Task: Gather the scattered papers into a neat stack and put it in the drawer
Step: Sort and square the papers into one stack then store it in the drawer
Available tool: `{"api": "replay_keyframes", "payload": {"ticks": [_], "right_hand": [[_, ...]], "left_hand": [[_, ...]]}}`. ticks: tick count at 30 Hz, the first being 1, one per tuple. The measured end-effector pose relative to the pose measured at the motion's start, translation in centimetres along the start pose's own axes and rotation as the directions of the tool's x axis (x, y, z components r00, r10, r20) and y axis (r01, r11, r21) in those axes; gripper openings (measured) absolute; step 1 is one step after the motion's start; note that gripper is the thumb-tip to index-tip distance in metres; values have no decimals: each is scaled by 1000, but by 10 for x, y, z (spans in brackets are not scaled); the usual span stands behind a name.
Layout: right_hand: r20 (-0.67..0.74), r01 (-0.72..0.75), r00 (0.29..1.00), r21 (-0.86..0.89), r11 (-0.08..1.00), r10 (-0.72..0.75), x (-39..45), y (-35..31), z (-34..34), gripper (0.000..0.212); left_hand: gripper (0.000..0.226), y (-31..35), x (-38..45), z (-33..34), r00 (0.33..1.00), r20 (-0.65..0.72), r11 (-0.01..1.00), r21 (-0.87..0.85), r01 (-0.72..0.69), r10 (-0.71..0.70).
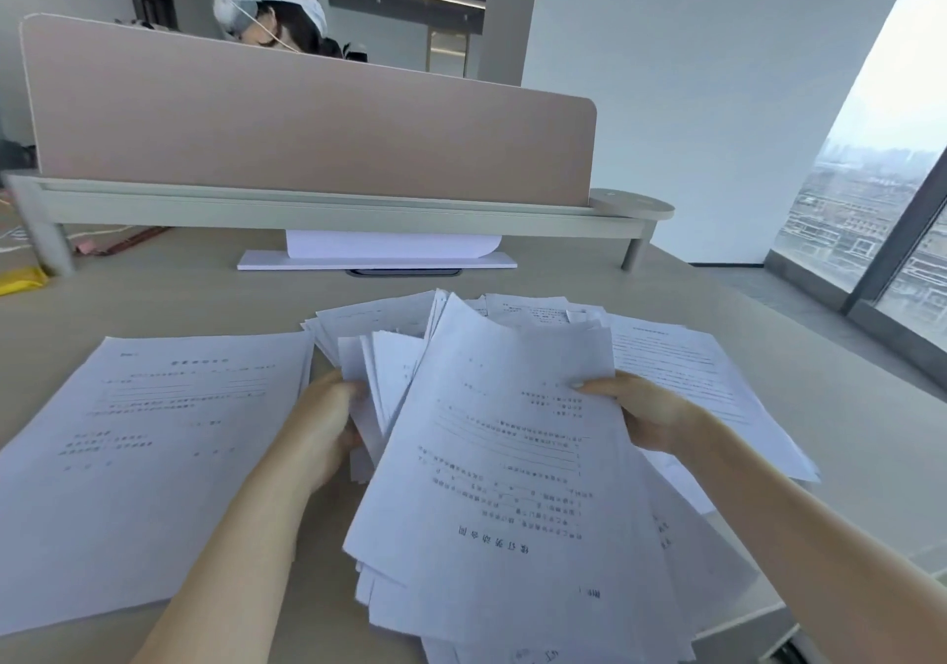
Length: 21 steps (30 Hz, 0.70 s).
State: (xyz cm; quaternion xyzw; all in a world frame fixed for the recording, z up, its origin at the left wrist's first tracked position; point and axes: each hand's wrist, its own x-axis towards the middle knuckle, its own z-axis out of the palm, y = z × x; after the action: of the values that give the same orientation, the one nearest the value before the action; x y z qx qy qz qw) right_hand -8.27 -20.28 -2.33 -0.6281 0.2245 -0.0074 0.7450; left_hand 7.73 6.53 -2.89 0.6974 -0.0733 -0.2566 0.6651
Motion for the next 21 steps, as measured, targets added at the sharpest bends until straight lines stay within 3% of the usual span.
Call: {"api": "replay_keyframes", "payload": {"ticks": [4, 7, 9, 11, 13, 15, 19, 21], "right_hand": [[0, -16, 1000, -63, 998, 16, 6, 2, 20, 25], [-10, -26, 1000, -99, 995, 25, 10, 1, 35, 21], [-18, -46, 999, -107, 993, 45, 12, 1, 41, 23], [6, -79, 997, -128, 989, 80, 14, 2, 44, 28], [26, -114, 992, -169, 979, 120, 13, 3, 48, 32], [20, -126, 991, -235, 964, 135, 10, 2, 51, 34], [-5, -42, 999, -196, 980, 42, 1, -1, 48, 45], [-41, 54, 997, -114, 992, -59, -9, -6, 42, 38]], "left_hand": [[25, -4, 3, 4, 998, -55, 1000, -4, 0, 0], [67, -2, 1, 0, 989, -135, 973, -228, 20, -52], [83, 2, -1, -1, 983, -184, 971, -234, -39, -5], [74, 5, -5, 0, 967, -229, 987, -83, -135, 113], [59, 1, -7, 4, 959, -201, 980, 51, -192, 198], [59, -2, -9, 8, 954, -165, 966, 110, -235, 251], [73, 0, -11, 5, 929, -204, 950, 26, -310, 309], [62, 4, -13, 6, 946, -173, 955, -72, -288, 273]]}}
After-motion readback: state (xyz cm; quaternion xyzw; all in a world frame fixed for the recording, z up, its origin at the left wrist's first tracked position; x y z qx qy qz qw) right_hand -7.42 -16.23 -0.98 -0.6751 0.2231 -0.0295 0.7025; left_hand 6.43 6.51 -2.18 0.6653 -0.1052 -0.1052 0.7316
